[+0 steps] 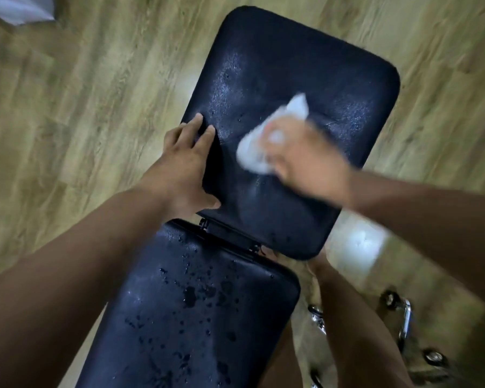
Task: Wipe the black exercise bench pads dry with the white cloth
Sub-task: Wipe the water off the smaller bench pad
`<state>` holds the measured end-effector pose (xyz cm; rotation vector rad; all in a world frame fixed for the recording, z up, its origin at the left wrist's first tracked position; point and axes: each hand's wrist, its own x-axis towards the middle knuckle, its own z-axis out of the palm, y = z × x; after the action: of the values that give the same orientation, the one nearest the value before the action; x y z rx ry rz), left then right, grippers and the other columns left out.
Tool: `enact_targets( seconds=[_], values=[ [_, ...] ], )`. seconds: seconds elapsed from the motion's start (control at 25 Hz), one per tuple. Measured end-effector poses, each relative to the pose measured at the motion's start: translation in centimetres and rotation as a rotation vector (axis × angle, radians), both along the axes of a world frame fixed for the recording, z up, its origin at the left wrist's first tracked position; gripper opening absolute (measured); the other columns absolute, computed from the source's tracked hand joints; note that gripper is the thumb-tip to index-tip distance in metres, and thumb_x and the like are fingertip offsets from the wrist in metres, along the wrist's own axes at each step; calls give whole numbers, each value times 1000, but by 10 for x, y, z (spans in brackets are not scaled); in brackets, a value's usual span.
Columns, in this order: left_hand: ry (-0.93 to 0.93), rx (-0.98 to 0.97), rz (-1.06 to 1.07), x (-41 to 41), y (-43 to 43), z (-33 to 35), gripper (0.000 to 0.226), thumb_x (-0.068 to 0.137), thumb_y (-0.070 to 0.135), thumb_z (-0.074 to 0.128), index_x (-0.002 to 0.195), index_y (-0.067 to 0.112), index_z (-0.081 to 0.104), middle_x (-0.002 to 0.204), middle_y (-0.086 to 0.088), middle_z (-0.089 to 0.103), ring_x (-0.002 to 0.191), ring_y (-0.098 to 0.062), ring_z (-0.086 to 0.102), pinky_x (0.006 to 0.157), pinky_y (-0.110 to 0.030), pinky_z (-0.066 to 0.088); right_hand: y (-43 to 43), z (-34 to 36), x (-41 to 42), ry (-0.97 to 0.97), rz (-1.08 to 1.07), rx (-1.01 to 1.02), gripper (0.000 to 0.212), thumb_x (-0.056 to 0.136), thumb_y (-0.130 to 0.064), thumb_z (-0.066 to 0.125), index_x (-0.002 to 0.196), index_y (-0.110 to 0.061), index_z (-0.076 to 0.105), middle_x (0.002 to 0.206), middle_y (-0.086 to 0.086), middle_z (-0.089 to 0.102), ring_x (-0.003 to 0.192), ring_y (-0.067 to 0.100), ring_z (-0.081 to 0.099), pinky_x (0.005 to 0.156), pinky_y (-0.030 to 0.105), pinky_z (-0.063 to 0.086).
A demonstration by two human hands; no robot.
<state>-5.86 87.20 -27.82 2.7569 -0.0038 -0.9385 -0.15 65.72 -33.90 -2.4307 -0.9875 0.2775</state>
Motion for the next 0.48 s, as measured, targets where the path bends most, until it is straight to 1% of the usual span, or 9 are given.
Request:
enact_targets(
  seconds=[0.08,0.12,0.16,0.2,0.24,0.28,0.4,0.44,0.48],
  values=[
    [-66,-95,115,-3,2,-1,115,64,35,88,154,16,19,163,0,3,146,-21,4,117,-29,14,-5,2,82,-92,-419,-81,28,89,-23,43,110,-12,59,107,4,52,98,20,53,82,28,45],
    [-116,-153,184,-6,3,-2,105,68,34,85,153,17,25,162,2,10,146,-20,9,115,-26,15,-2,6,108,-81,-606,-113,29,90,-22,41,111,-13,59,112,7,51,103,23,51,86,31,44],
    [-175,-197,253,-10,4,-3,94,72,31,83,150,17,32,160,2,18,145,-19,16,113,-24,17,7,9,115,-84,-722,-145,32,89,-22,39,112,-15,60,118,11,51,109,27,49,92,36,43],
    [-240,-218,311,-15,6,-3,84,76,28,79,147,17,38,157,1,25,143,-19,24,112,-23,20,23,8,105,-111,-730,-175,33,88,-22,40,114,-17,60,124,14,50,115,30,46,96,40,41],
    [-303,-223,347,-20,6,-3,73,78,23,76,143,15,44,152,-1,32,140,-20,32,111,-23,24,39,6,80,-123,-631,-214,32,88,-21,43,115,-17,61,126,16,51,117,33,46,97,42,40],
    [-360,-218,372,-25,7,-4,64,80,17,72,139,13,48,148,-3,38,135,-22,38,109,-24,28,55,2,42,-92,-455,-169,29,87,-19,51,113,-17,63,123,17,54,115,36,48,94,44,42],
    [-441,-203,415,-41,17,-4,54,75,-1,61,128,6,56,134,-10,49,123,-30,49,102,-29,38,75,7,-80,43,266,-10,28,73,-14,72,100,-21,71,108,12,60,101,37,55,82,47,47],
    [-418,-195,409,-46,19,-4,54,74,-2,61,128,6,57,133,-10,50,121,-31,49,101,-30,38,67,6,-81,60,448,-25,29,73,-16,72,101,-22,71,107,9,60,100,33,55,82,45,49],
    [-378,-184,385,-51,20,-5,53,76,-1,61,128,6,56,134,-10,49,123,-31,47,101,-31,39,60,6,-64,99,485,11,27,75,-22,68,102,-21,70,105,5,60,98,27,57,81,42,51]
  ],
)
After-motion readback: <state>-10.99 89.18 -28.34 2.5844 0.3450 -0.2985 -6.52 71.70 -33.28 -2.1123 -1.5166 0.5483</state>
